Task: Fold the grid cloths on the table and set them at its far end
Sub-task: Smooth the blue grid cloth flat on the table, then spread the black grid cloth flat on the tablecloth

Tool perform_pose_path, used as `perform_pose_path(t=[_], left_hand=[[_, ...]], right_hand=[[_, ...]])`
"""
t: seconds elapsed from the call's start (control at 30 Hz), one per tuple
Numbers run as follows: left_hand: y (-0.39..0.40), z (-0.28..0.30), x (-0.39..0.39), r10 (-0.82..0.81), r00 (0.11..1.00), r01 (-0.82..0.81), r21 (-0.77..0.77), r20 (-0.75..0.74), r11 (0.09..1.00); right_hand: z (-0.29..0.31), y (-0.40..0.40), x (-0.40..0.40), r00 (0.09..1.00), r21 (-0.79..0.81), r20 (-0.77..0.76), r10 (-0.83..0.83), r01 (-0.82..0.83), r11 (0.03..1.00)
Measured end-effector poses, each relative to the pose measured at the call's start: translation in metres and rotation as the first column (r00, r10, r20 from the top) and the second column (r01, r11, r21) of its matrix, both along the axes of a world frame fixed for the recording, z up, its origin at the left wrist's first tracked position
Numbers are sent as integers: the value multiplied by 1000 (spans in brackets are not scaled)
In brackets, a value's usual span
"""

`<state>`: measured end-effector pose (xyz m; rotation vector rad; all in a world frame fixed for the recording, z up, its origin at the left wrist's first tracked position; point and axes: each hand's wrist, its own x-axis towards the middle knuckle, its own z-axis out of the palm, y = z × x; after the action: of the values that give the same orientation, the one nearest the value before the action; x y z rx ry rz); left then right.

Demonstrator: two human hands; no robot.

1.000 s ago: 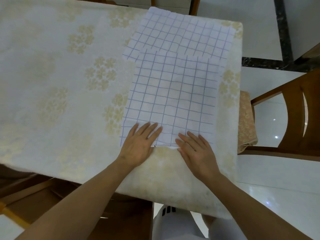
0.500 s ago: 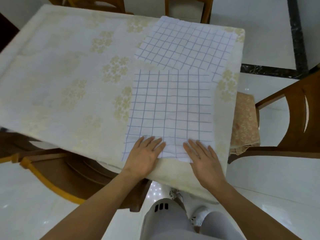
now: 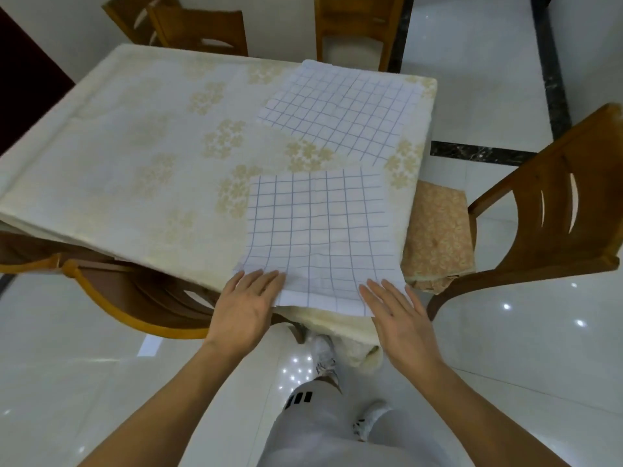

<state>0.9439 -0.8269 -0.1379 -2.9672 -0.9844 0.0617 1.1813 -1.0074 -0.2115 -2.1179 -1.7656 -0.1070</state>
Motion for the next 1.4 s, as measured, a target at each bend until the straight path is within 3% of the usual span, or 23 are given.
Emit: perform_pose_path(t=[0.2,0.43,0.77,1.17,1.4], left_hand=[[8,14,9,43,999,-42,53,-4,998],[84,9,54,-22,1000,23,157,-5,987],[225,-36,118,-95,990,103,79,-104,992],[299,-92,135,14,997,-15,-8,-78,1000],[282,-86,141,281,956,-271,-118,85,955]], right_hand=[[14,16,27,999,3,37,-16,16,1000],[24,83,79,997,-97,76,-31,38,995],[13,221,146,984,-312,173,-46,99,945],[-31,309,169,990,-368,120,-76,115,922],[-29,299,159,969,-316,92,-231,248,916]])
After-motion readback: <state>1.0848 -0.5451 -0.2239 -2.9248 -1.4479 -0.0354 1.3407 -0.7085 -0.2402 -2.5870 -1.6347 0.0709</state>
